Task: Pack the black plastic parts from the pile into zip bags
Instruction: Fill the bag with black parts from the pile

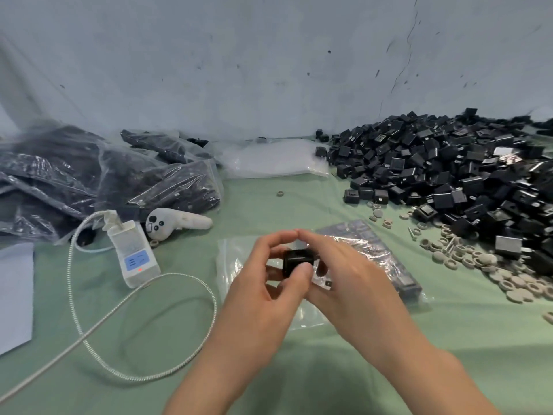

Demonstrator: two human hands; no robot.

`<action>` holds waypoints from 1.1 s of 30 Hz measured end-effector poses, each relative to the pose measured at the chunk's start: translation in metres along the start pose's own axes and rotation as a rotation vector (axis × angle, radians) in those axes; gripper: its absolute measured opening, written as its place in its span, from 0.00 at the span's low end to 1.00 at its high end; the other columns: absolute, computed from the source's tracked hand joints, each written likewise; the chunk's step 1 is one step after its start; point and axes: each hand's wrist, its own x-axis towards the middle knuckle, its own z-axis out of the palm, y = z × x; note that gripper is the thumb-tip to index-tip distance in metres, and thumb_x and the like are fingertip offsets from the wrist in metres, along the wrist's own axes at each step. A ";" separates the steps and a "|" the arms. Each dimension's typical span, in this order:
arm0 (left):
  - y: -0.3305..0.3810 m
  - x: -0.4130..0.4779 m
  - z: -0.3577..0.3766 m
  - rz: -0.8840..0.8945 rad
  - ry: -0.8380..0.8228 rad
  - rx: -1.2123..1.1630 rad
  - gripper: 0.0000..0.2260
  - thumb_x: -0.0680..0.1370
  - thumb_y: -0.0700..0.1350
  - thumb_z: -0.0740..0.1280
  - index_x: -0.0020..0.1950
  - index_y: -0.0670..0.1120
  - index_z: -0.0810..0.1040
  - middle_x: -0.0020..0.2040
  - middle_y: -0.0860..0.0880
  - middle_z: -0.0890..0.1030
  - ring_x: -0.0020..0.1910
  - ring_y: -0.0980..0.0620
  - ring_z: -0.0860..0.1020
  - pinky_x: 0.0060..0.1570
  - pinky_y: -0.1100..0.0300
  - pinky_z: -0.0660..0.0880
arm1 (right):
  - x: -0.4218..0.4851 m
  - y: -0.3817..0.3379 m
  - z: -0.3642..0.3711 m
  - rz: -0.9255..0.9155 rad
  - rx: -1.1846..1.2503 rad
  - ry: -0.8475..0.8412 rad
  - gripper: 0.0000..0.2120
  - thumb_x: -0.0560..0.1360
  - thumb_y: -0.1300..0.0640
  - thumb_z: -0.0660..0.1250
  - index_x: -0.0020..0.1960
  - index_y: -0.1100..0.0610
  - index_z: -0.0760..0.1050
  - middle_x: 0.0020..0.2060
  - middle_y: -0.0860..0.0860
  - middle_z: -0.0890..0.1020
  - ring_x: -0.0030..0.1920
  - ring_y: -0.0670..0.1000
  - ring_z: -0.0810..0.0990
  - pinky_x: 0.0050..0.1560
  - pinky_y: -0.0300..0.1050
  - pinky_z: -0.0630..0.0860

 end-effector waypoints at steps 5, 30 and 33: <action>-0.010 0.009 -0.024 -0.114 0.282 -0.074 0.06 0.79 0.47 0.69 0.55 0.55 0.78 0.45 0.53 0.85 0.36 0.58 0.81 0.35 0.67 0.75 | -0.003 0.001 -0.007 0.151 0.236 -0.072 0.28 0.71 0.33 0.63 0.70 0.36 0.68 0.50 0.36 0.80 0.43 0.41 0.78 0.40 0.34 0.75; -0.064 0.026 -0.053 -0.182 -0.265 0.616 0.15 0.71 0.67 0.69 0.58 0.73 0.78 0.48 0.61 0.83 0.57 0.54 0.77 0.67 0.54 0.69 | 0.004 0.038 -0.030 1.146 1.356 0.515 0.09 0.80 0.60 0.67 0.49 0.66 0.73 0.51 0.60 0.77 0.53 0.53 0.81 0.49 0.43 0.83; -0.067 0.028 -0.050 -0.158 -0.347 0.643 0.18 0.71 0.69 0.66 0.60 0.71 0.77 0.50 0.65 0.83 0.62 0.55 0.73 0.69 0.60 0.62 | 0.003 0.035 -0.028 1.043 1.118 0.388 0.07 0.81 0.56 0.66 0.51 0.61 0.76 0.43 0.55 0.81 0.41 0.48 0.84 0.38 0.38 0.82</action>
